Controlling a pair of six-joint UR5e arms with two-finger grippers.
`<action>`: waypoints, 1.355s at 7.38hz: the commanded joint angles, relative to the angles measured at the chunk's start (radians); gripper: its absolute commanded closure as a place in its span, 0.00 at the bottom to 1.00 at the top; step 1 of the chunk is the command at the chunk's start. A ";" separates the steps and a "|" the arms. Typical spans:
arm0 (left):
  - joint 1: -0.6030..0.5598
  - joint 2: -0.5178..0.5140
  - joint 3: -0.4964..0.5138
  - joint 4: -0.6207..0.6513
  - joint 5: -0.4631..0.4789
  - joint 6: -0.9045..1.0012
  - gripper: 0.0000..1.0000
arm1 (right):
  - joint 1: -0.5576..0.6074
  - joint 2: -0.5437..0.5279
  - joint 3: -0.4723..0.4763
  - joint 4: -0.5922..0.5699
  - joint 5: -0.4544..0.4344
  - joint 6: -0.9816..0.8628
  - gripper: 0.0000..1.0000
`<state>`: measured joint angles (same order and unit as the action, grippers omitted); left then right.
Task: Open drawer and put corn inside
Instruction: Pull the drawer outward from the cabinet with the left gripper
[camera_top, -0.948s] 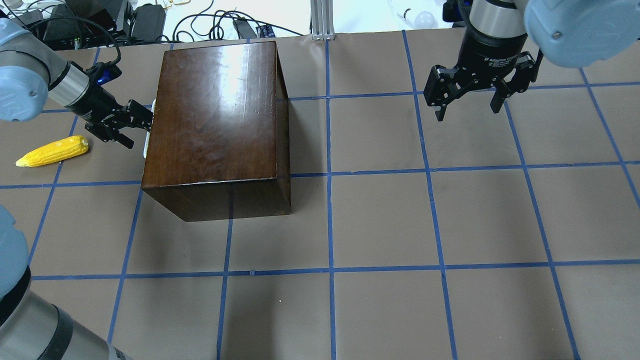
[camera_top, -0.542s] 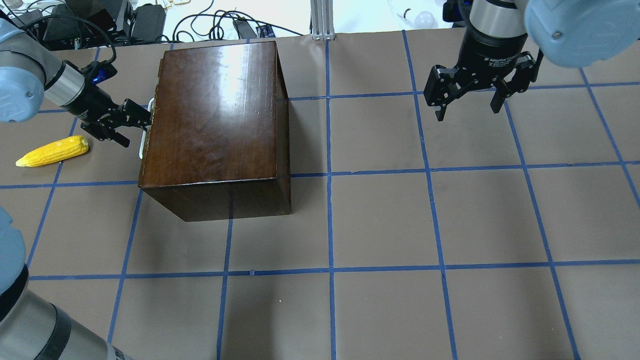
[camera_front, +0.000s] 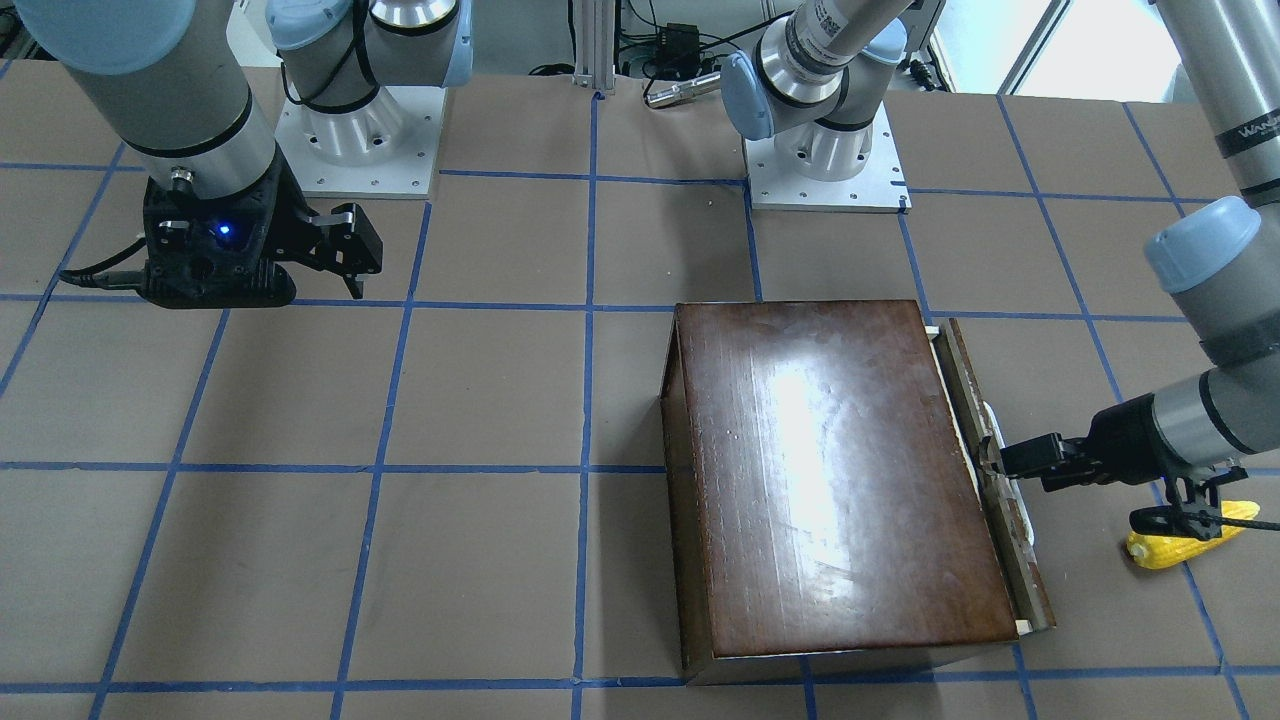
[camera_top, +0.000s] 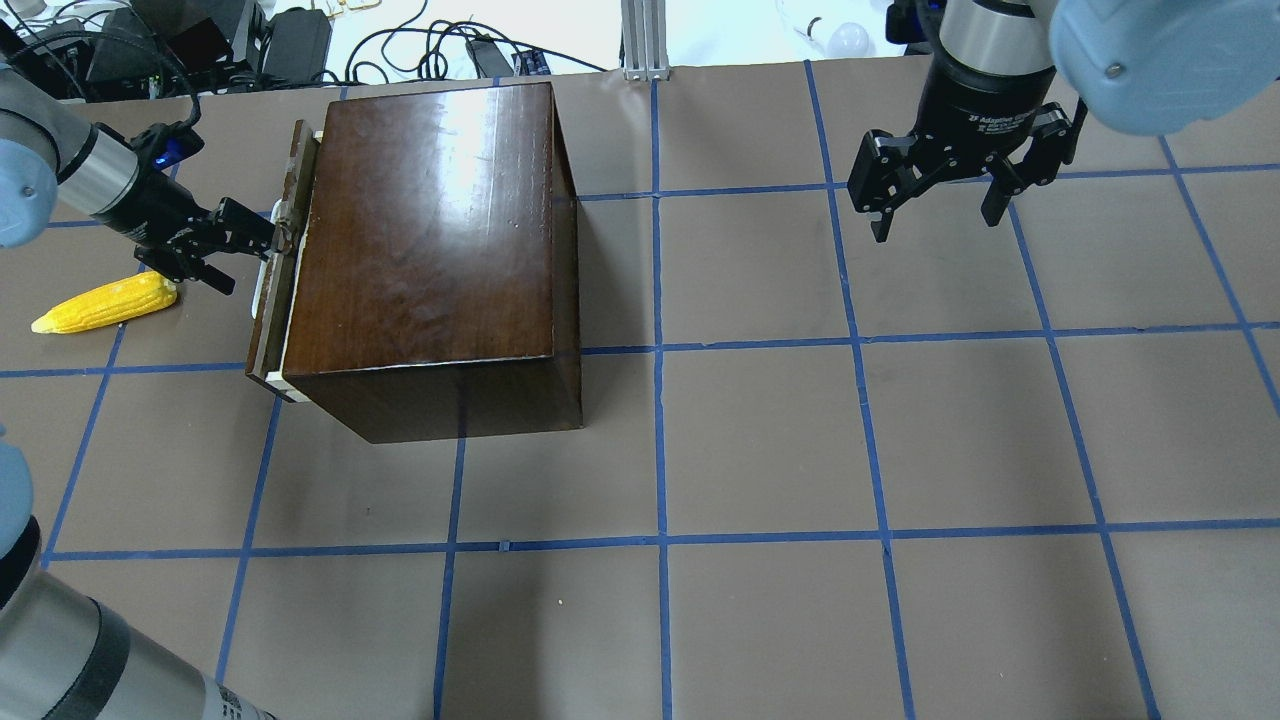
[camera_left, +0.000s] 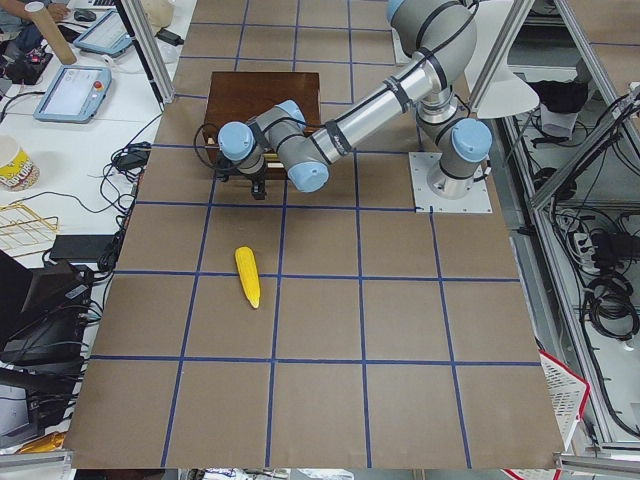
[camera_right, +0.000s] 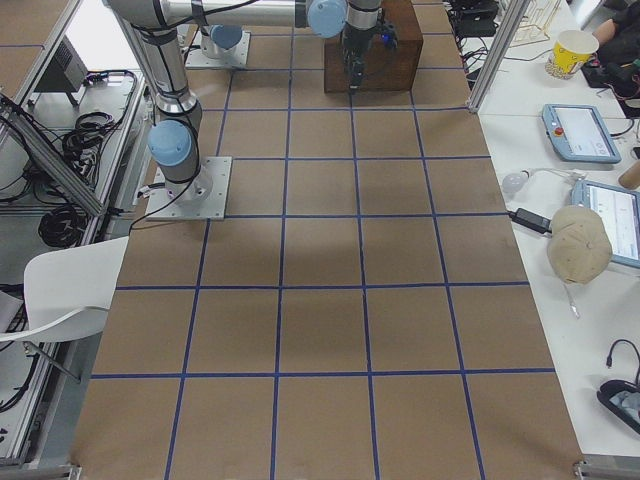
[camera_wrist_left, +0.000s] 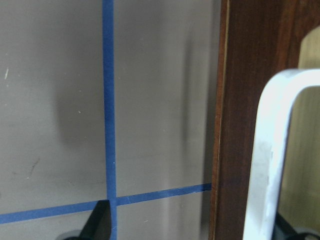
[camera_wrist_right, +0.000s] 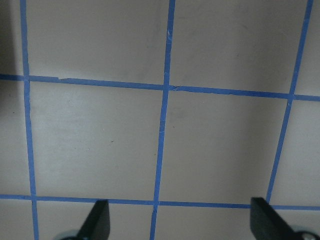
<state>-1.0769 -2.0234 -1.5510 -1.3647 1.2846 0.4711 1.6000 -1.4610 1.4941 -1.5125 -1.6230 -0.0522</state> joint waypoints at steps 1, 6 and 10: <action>0.038 -0.008 0.003 0.006 -0.001 0.004 0.00 | 0.000 -0.001 0.000 0.000 0.000 0.000 0.00; 0.090 -0.005 0.008 0.004 0.001 0.007 0.00 | 0.001 0.001 0.000 0.000 0.000 0.000 0.00; 0.098 -0.003 0.015 0.004 -0.001 0.017 0.00 | 0.000 0.001 0.000 0.000 0.000 0.000 0.00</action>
<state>-0.9805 -2.0276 -1.5366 -1.3606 1.2827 0.4870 1.6006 -1.4604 1.4941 -1.5125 -1.6230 -0.0522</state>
